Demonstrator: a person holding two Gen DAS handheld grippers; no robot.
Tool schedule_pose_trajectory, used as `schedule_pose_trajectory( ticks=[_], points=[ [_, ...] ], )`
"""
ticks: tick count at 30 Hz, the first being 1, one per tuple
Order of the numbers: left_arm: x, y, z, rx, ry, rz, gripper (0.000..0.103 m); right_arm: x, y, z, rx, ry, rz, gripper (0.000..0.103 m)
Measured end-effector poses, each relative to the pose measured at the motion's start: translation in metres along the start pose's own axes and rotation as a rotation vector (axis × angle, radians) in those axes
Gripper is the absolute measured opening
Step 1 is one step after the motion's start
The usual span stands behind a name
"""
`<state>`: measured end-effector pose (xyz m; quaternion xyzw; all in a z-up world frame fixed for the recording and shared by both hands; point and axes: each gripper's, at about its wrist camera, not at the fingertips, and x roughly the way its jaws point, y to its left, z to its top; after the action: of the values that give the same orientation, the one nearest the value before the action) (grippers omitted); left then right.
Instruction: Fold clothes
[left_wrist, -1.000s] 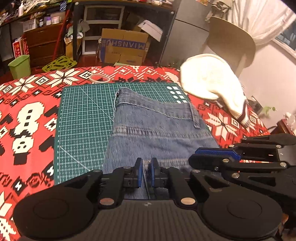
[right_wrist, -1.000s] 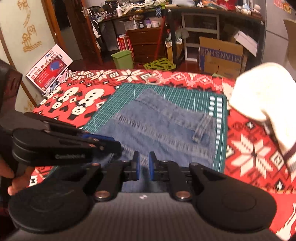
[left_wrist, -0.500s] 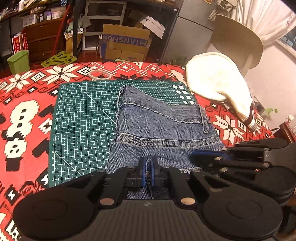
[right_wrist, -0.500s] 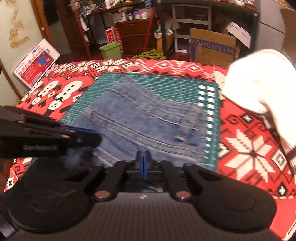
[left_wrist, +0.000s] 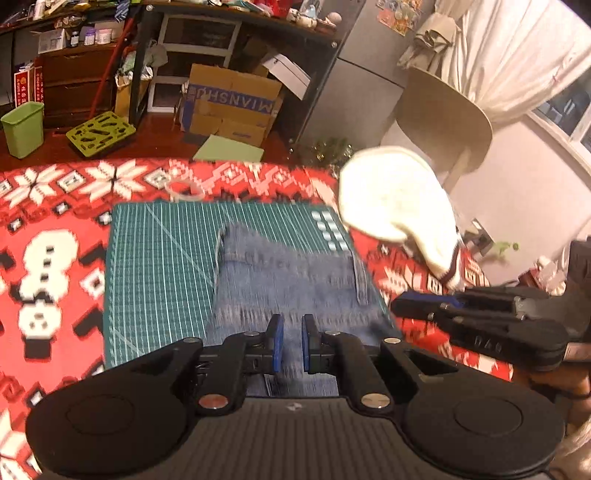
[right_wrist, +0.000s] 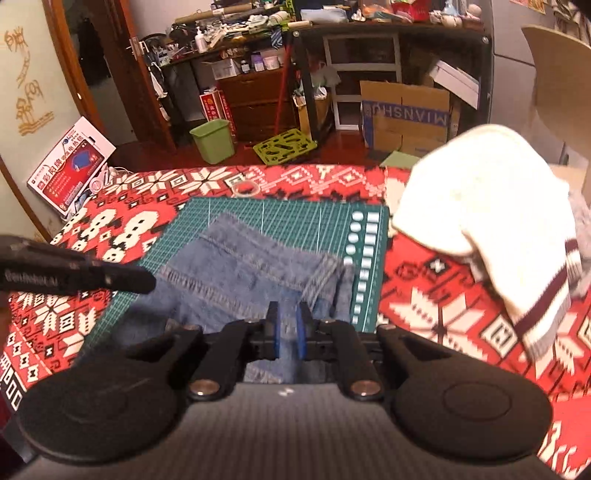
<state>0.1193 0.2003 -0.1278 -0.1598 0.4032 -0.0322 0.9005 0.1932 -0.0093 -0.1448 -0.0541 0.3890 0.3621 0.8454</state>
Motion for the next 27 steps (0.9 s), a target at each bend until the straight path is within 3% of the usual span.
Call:
schedule_pose_trajectory(
  ticks=[5, 8, 14, 19, 27],
  points=[
    [0.039, 0.004, 0.019, -0.053, 0.066, 0.006, 0.008, 0.031, 0.012, 0.011, -0.012, 0.021, 0.032, 0.011],
    [0.061, 0.004, 0.016, -0.031, 0.094, 0.053, 0.008, 0.056, 0.018, 0.010, -0.021, 0.053, 0.037, 0.011],
    [0.074, 0.007, 0.011, -0.033, 0.103, 0.054, 0.006, 0.073, 0.013, 0.003, -0.019, 0.056, 0.052, 0.008],
    [0.077, 0.009, 0.010, -0.037, 0.096, 0.046, 0.005, 0.066, 0.005, 0.002, -0.055, 0.066, 0.029, 0.001],
    [0.079, 0.012, 0.011, -0.048, 0.081, 0.025, 0.003, 0.050, -0.027, -0.006, 0.047, 0.049, 0.014, 0.000]
  ],
)
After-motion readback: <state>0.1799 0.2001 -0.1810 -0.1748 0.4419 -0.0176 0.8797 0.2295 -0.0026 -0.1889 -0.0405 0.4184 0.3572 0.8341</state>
